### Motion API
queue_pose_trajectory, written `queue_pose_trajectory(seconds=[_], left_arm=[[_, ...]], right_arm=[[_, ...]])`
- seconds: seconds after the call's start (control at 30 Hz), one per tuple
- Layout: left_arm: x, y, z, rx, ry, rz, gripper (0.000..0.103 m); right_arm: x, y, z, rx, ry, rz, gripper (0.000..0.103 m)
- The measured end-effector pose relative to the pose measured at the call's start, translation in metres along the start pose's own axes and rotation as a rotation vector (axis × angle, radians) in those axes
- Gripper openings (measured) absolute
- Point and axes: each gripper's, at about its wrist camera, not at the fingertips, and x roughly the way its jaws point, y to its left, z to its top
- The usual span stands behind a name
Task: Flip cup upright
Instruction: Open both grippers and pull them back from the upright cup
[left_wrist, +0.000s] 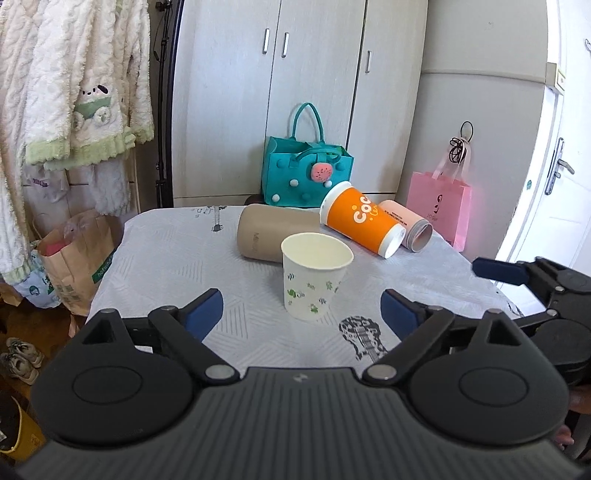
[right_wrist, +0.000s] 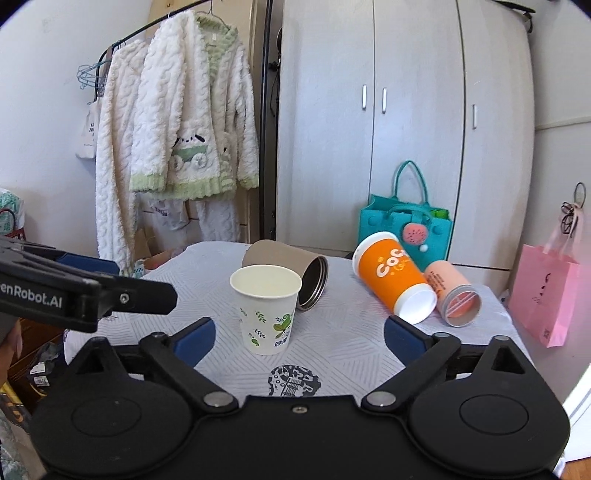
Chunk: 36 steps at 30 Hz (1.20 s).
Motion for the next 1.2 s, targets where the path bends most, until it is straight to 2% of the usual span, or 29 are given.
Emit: queue_pose_trajectory(seconds=[0.2,0.33,0.5,0.7,0.83,1.07,1.2], left_arm=[[-0.015,-0.003,-0.008,-0.004,0.002,0.030,0.096],[-0.017,-0.003,-0.014,-0.015,0.025,0.041,0.103],[-0.017,0.000,-0.018,-0.033,0.053,0.050,0.103],[-0.017,0.001,-0.022,-0.035,0.069,0.096,0.103],[-0.016,-0.003,-0.024,-0.013,0.078,0.128,0.103],[-0.018,-0.001,-0.029,-0.034,0.089,0.139,0.103],[-0.012,-0.002,-0.029,-0.019,0.132,0.177,0.103]], right_arm=[[-0.019,0.004,-0.002,0.015,-0.011,-0.111,0.103],[-0.026,0.002,-0.004,0.044,0.000,-0.117,0.103],[-0.032,0.005,-0.006,0.046,0.007,-0.180,0.103],[-0.041,0.009,-0.007,0.057,0.006,-0.263,0.103],[-0.041,0.010,-0.009,0.069,0.026,-0.278,0.103],[-0.039,0.010,-0.014,0.096,0.058,-0.267,0.103],[-0.039,0.010,-0.014,0.104,0.065,-0.269,0.103]])
